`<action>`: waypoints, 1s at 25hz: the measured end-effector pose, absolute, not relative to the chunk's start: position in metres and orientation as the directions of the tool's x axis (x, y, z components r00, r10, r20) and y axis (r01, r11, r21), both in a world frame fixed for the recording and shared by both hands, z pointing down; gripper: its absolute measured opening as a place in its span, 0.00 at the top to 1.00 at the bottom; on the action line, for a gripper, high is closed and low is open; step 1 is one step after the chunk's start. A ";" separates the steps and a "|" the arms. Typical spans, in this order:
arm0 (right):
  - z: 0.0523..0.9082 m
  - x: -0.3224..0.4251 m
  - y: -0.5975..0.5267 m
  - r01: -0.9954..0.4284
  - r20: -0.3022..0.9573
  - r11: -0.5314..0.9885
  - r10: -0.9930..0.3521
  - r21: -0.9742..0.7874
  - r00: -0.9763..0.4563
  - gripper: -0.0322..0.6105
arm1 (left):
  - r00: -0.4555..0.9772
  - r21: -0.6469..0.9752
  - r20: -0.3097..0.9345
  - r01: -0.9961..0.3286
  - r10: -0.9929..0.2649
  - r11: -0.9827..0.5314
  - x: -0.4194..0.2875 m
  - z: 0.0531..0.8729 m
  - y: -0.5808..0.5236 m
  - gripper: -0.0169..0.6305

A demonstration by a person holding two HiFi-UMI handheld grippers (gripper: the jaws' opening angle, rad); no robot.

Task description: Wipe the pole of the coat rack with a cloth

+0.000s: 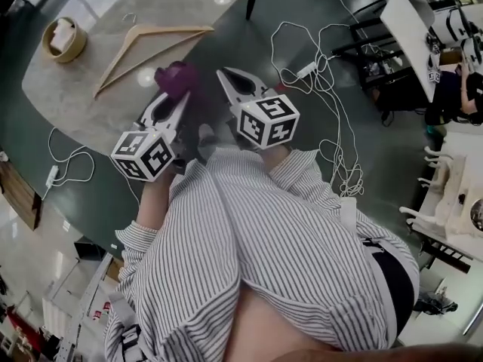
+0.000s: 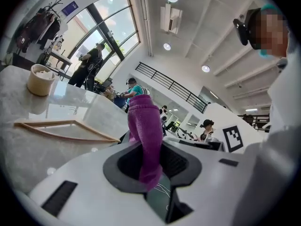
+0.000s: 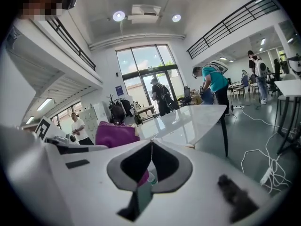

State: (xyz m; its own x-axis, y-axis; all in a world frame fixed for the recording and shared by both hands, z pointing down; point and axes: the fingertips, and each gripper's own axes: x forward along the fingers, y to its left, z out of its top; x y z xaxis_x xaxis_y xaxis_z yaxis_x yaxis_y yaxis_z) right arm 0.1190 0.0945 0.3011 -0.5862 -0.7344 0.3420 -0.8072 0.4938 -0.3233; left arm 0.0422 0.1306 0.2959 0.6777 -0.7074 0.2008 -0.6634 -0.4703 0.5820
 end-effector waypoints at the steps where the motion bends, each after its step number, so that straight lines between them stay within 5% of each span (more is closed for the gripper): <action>1: 0.299 0.122 0.081 -0.801 0.333 0.493 -0.734 -0.339 -0.592 0.92 | 0.674 0.577 0.202 -0.668 -0.710 -0.470 0.045 0.296 0.118 0.82; 25: 0.324 0.151 -0.035 -0.793 0.341 0.431 -0.736 -0.431 -0.586 0.92 | 0.653 0.577 0.268 -0.698 -0.708 -0.425 0.052 0.318 0.005 0.82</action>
